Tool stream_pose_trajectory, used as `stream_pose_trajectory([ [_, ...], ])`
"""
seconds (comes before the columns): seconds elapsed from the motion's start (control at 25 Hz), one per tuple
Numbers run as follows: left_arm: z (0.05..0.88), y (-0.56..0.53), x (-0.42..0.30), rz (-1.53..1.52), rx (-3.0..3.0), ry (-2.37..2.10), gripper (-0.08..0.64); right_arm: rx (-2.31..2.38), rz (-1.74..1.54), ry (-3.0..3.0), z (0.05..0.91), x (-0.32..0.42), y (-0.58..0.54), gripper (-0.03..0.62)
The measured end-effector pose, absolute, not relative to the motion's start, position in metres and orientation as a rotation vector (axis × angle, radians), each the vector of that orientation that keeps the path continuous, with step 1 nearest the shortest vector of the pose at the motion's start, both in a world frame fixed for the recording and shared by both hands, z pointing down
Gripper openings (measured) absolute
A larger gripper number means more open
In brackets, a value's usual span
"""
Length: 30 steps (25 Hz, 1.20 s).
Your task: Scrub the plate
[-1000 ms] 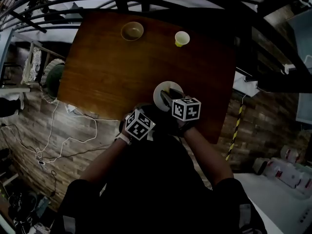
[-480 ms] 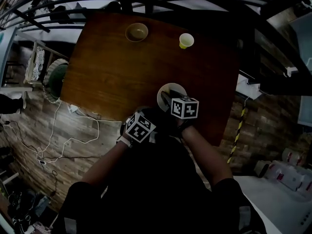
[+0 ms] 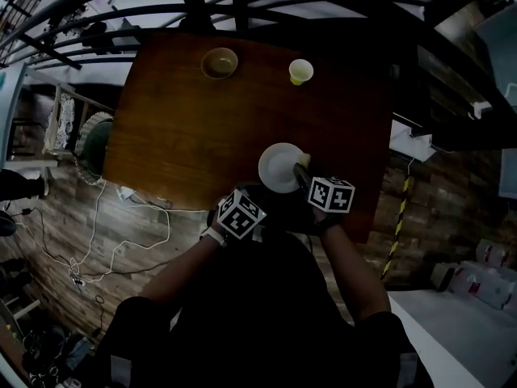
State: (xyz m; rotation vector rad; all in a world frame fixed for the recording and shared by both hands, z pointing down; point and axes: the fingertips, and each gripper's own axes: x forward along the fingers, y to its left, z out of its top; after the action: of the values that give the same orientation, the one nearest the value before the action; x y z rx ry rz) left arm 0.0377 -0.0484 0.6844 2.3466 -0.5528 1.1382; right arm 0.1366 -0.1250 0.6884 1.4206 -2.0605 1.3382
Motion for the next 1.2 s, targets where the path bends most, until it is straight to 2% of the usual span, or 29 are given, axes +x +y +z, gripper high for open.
stream_pose_trajectory([
  [0.32,0.683,-0.047,0.041,1.116,2.336,-0.556,0.074,1.427,1.342,-2.078,0.678,0.134,-0.126,0.149],
  [0.88,0.686,-0.05,0.002,1.064,2.248,-0.687,0.072,1.081,1.272,-2.219,0.672,0.016,-0.128,0.149],
  [1.2,0.688,-0.046,0.002,1.072,2.248,-0.659,0.072,1.161,1.297,-2.161,0.683,0.045,-0.118,0.149],
])
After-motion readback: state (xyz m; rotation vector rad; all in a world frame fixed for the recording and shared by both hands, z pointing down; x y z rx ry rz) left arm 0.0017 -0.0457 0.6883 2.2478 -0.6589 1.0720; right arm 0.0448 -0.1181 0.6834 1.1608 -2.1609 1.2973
